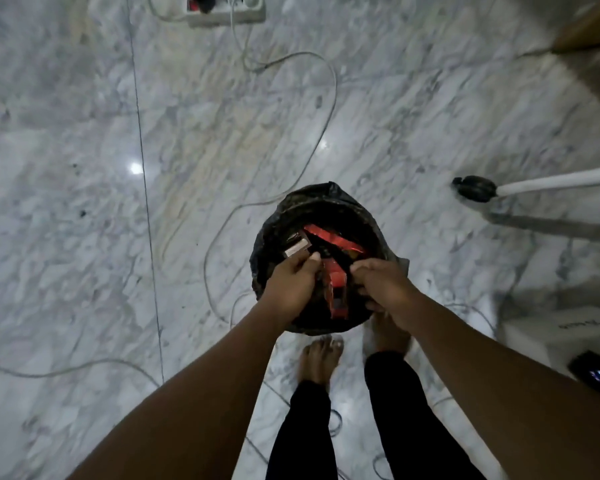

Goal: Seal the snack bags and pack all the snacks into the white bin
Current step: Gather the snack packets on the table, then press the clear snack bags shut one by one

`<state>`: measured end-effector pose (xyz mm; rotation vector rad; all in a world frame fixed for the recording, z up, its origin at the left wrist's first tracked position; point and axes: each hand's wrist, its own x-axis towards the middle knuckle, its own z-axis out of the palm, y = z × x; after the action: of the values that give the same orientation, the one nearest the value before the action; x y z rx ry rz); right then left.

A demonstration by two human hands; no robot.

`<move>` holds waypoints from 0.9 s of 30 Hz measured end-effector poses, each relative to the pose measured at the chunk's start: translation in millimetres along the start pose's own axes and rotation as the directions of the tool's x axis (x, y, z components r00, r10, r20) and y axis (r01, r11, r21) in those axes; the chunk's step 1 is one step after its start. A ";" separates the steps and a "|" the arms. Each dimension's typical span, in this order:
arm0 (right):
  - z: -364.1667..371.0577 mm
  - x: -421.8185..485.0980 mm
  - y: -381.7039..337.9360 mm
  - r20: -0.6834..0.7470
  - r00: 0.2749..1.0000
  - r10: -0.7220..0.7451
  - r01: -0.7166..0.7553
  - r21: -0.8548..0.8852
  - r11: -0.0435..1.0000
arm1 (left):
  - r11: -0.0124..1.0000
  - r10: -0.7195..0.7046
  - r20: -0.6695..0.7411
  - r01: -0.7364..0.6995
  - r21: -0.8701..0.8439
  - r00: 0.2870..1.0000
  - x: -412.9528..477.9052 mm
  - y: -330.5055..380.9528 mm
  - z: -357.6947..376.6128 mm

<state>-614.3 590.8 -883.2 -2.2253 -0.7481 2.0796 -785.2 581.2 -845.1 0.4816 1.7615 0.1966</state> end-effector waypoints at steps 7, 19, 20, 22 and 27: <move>-35.6 -114.1 -42.0 -0.058 0.992 -0.112 0.112 -0.004 0.994 | 0.949 0.138 0.128 -0.168 0.268 0.982 -86.4 69.5 -25.5; -154.8 -479.3 -128.0 -0.333 0.864 -0.378 0.412 0.034 0.910 | 0.578 0.487 0.453 -0.664 0.474 0.747 -396.3 264.8 -13.7; -168.8 -506.3 -125.2 -0.370 0.839 -0.399 0.439 0.027 0.898 | 0.526 0.512 0.488 -0.707 0.472 0.707 -421.1 278.5 -4.0; -201.1 -556.9 -113.2 -0.454 0.778 -0.435 0.491 0.005 0.871 | 0.412 0.556 0.546 -0.778 0.474 0.626 -467.7 303.7 23.2; -279.5 -663.6 -46.5 -0.657 0.630 -0.414 0.546 -0.003 0.837 | 0.195 0.568 0.702 -0.898 0.394 0.431 -579.5 334.7 113.3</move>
<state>-371.2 492.4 -211.0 -2.0817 -0.8833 0.9916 -502.6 624.1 -229.5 1.9263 0.9103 0.0334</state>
